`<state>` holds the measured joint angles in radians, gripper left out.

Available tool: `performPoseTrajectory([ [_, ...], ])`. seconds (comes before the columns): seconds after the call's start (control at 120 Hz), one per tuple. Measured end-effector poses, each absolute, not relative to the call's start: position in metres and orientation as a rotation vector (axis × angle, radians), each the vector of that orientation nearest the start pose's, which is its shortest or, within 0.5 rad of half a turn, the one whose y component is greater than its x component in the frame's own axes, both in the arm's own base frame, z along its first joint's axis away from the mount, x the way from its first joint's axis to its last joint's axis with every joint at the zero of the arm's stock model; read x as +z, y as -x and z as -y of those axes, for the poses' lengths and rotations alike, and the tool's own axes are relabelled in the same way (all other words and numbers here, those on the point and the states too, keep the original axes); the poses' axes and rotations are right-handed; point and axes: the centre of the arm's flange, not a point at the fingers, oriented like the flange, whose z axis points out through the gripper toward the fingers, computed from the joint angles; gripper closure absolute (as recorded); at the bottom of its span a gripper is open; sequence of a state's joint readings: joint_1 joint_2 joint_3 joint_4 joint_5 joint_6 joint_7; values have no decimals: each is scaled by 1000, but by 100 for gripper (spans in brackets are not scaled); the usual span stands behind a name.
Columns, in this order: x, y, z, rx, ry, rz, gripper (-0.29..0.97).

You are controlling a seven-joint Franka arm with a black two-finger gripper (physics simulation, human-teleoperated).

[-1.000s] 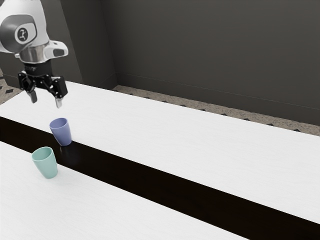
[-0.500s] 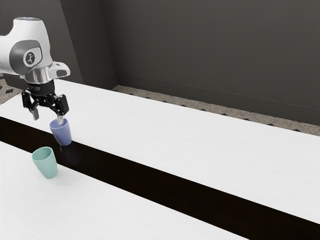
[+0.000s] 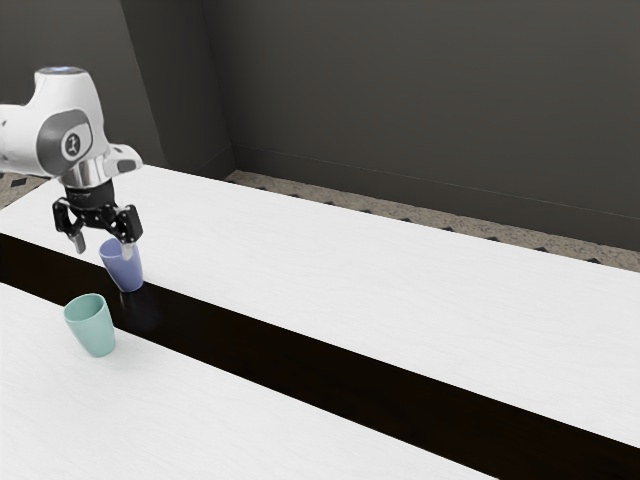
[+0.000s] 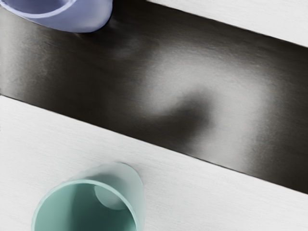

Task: Place the left cup onto the right cup

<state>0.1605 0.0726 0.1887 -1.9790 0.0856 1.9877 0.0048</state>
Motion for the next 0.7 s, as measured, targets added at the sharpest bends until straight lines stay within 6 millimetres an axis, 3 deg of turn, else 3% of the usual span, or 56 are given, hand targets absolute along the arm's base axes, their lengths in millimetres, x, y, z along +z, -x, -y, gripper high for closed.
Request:
performPoseTrajectory([
  [0.7,386,-578,-241,48,3045,464,0],
])
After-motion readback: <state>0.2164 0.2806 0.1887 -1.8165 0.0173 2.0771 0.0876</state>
